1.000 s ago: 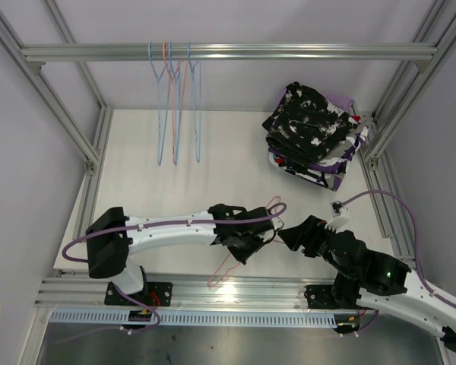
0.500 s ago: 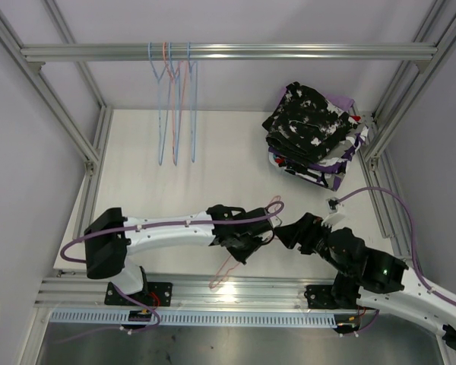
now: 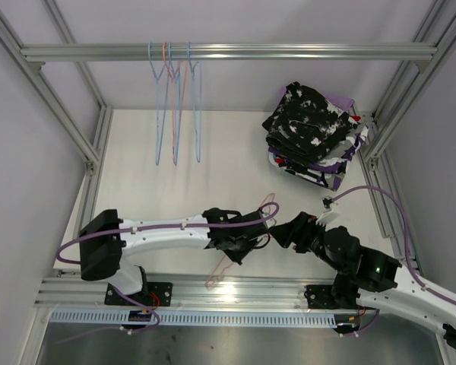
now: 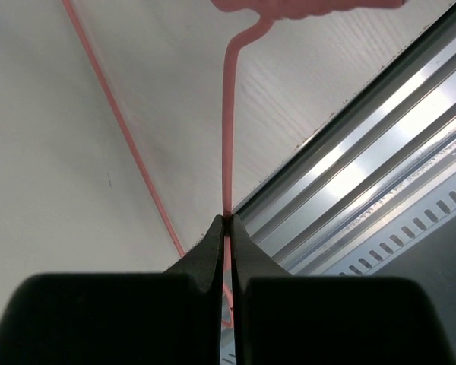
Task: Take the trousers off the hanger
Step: Pick up the hanger at the center of the board.
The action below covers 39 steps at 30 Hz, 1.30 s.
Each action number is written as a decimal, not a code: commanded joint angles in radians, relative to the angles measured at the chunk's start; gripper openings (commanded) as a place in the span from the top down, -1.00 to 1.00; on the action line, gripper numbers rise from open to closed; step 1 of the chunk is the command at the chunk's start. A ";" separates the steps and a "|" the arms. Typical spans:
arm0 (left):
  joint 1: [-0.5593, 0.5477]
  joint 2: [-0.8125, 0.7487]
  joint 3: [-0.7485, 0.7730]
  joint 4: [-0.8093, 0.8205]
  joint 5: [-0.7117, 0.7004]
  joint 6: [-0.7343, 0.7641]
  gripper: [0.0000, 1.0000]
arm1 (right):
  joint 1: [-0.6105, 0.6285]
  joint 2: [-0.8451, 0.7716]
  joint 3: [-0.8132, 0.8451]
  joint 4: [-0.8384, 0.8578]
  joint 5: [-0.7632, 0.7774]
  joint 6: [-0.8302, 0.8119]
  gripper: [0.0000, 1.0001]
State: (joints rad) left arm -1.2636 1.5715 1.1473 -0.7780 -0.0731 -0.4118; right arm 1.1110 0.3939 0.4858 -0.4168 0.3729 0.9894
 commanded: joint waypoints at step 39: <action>-0.028 -0.148 -0.072 0.031 -0.195 -0.059 0.99 | -0.014 0.071 -0.010 0.312 -0.069 0.006 0.17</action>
State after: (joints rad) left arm -1.2770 1.4731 1.0786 -0.7696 -0.2150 -0.4557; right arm 1.0962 0.4789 0.4583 -0.1585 0.2756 0.9798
